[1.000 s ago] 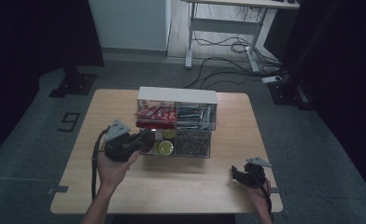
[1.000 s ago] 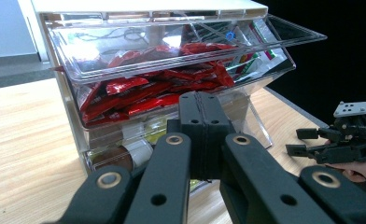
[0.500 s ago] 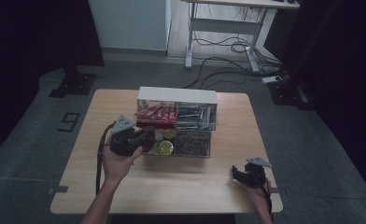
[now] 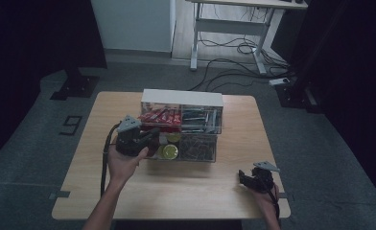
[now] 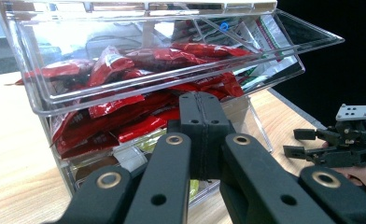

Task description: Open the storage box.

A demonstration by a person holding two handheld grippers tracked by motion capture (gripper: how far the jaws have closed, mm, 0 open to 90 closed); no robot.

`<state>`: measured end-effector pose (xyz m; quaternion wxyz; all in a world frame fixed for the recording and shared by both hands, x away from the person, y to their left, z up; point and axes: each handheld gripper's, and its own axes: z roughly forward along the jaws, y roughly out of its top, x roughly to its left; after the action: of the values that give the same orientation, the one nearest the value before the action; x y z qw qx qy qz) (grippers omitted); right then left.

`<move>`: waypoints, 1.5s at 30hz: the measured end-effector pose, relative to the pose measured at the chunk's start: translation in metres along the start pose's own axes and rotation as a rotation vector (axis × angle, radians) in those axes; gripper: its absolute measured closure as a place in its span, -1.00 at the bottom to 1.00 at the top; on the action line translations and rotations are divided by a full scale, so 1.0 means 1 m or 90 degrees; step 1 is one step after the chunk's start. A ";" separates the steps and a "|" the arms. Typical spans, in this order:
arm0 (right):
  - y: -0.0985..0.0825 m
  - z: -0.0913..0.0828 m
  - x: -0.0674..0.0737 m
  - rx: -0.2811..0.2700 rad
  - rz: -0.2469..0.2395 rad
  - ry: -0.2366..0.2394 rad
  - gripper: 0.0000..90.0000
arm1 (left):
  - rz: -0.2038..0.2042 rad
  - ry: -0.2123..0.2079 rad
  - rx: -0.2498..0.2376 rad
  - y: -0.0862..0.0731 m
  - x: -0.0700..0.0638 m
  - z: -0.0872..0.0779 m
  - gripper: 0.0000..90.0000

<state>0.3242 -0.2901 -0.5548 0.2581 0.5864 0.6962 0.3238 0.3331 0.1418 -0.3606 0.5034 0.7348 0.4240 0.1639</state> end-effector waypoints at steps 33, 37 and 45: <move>0.000 0.000 -0.002 0.000 0.004 -0.004 -0.43 | -0.015 -0.014 -0.018 0.023 0.005 0.001 1.00; 0.000 0.000 -0.002 0.001 0.004 -0.004 -0.43 | -0.016 -0.013 -0.023 0.028 0.006 0.000 1.00; 0.000 0.000 -0.003 0.000 0.003 -0.002 -0.43 | -0.022 -0.015 -0.037 0.035 0.007 -0.001 1.00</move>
<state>0.3244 -0.2927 -0.5548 0.2585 0.5885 0.6945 0.3232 0.3523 0.1431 -0.3309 0.5321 0.7143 0.4260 0.1586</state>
